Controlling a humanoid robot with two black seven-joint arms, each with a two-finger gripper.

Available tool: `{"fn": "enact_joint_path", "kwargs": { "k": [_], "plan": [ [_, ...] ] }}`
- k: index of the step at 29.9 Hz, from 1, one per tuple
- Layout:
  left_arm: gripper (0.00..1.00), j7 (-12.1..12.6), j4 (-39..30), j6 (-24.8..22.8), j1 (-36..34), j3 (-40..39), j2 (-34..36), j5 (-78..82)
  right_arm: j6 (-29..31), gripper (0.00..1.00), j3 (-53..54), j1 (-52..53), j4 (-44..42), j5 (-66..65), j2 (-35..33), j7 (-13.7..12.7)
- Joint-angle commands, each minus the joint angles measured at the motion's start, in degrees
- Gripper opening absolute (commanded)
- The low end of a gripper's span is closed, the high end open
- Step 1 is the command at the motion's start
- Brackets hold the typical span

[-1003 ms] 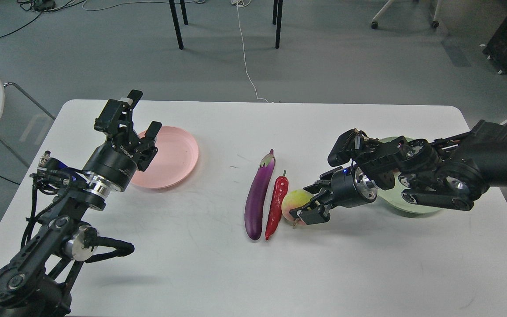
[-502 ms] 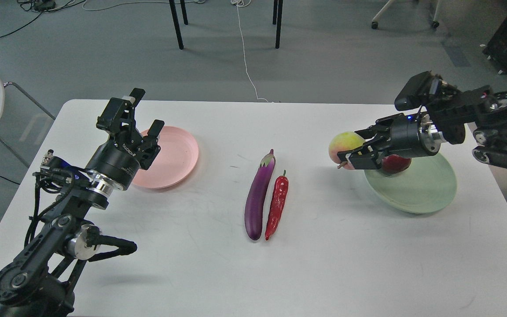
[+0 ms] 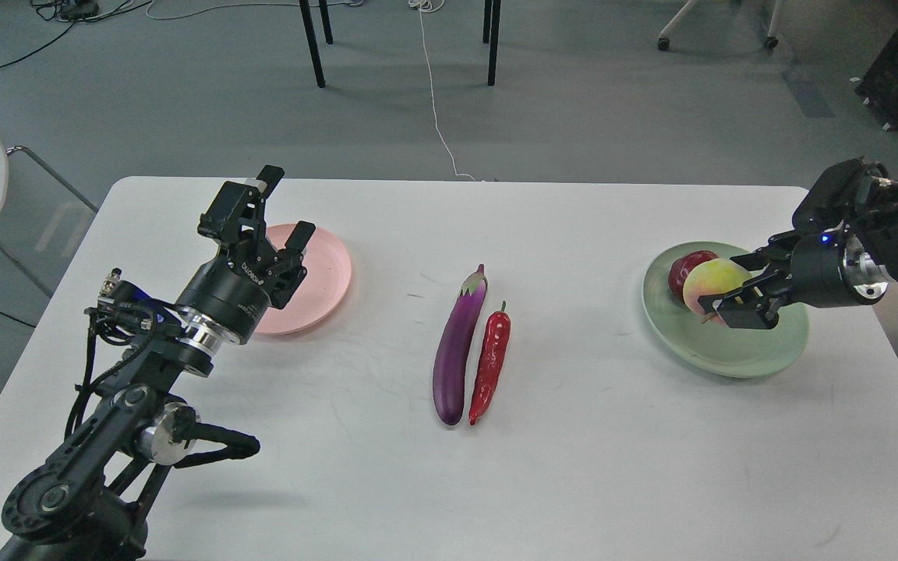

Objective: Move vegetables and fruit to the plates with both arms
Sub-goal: 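Carry the peach onto the green plate beside the pomegranate and release, then lift the right gripper away from the green plate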

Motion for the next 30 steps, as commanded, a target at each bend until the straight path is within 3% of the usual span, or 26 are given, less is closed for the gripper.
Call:
{"fn": "enact_joint_path", "kwargs": {
  "k": [1, 10, 17, 30],
  "plan": [
    [0.98, -0.14, -0.01, 0.0, -0.11, -0.11, 0.41, -0.08, 0.01, 0.56, -1.71, -0.25, -0.02, -0.41, -0.54, -0.01],
    [0.98, -0.15, -0.01, 0.0, -0.03, -0.11, 0.41, -0.08, -0.07, 0.61, -2.42, -2.88, -3.53, -1.21, 0.42, -0.01],
    [0.98, -0.15, -0.01, 0.0, -0.11, -0.2, 0.5, -0.08, -0.69, 0.76, -2.16, -4.29, -3.8, -1.03, 1.04, -0.01],
    [0.98, -0.15, -0.01, 0.18, -0.11, -0.2, 0.85, -0.17, -1.57, 0.94, 0.12, -5.44, -3.8, -0.42, 0.78, -0.01]
  ]
}}
